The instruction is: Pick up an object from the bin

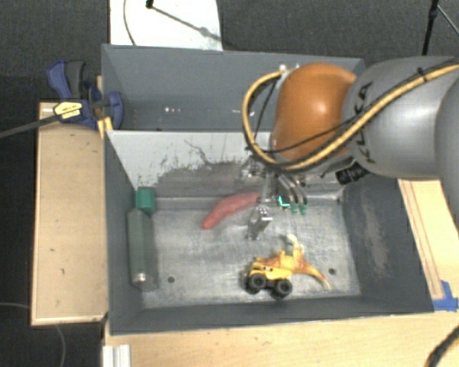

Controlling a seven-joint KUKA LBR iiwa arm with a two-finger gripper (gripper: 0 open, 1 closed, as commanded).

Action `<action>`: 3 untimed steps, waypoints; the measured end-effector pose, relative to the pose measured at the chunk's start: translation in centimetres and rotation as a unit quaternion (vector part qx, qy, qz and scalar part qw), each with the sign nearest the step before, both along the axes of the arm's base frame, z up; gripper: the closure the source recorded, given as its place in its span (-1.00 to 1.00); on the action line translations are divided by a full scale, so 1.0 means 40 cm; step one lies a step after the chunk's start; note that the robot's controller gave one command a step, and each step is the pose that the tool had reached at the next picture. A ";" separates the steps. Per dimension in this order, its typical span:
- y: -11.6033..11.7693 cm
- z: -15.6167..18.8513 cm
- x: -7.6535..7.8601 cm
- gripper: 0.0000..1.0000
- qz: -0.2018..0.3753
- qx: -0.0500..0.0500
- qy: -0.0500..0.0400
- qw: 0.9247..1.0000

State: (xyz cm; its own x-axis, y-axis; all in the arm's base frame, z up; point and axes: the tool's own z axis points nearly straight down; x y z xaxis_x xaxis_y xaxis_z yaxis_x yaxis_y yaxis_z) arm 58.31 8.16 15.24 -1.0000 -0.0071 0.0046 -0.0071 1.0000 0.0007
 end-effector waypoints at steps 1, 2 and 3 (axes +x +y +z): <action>-0.001 0.010 0.005 -1.00 -0.001 0.000 -0.004 1.000; -0.051 -0.118 -0.137 -1.00 0.049 0.000 -0.005 0.999; -0.066 -0.064 -0.224 -1.00 0.127 0.000 -0.005 0.992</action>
Offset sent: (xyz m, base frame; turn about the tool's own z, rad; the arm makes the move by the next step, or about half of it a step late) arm -0.0931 -0.0345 -0.0824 -0.1660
